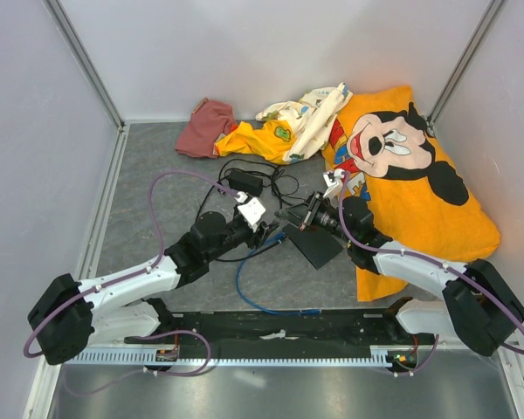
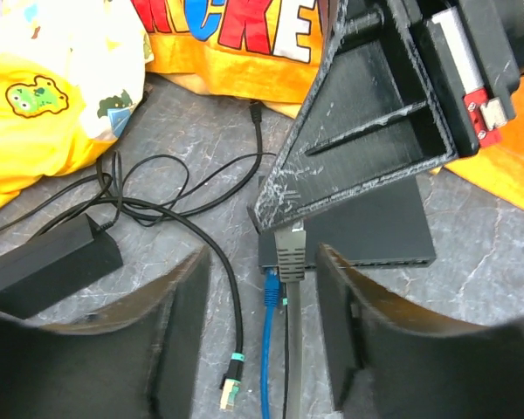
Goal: Insert the plug into the switch port
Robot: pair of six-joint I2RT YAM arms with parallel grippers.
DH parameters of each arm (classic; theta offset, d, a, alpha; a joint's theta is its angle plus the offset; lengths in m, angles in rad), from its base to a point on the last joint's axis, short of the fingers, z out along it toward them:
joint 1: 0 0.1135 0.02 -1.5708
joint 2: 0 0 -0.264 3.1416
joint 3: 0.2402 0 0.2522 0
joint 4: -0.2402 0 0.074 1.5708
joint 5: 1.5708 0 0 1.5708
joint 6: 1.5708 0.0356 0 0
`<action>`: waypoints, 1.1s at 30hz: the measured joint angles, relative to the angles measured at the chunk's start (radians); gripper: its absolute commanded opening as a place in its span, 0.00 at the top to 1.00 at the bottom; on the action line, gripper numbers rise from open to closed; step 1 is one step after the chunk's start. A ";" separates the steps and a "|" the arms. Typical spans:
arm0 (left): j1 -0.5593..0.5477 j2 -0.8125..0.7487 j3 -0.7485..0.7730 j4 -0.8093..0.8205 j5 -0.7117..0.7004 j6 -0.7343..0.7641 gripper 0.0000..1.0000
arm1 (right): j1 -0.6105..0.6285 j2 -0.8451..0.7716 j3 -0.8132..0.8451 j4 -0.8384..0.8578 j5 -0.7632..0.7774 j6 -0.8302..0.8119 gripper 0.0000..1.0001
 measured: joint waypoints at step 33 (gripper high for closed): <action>-0.015 0.042 -0.038 0.092 0.020 0.009 0.98 | 0.019 -0.004 -0.006 0.007 0.072 0.041 0.99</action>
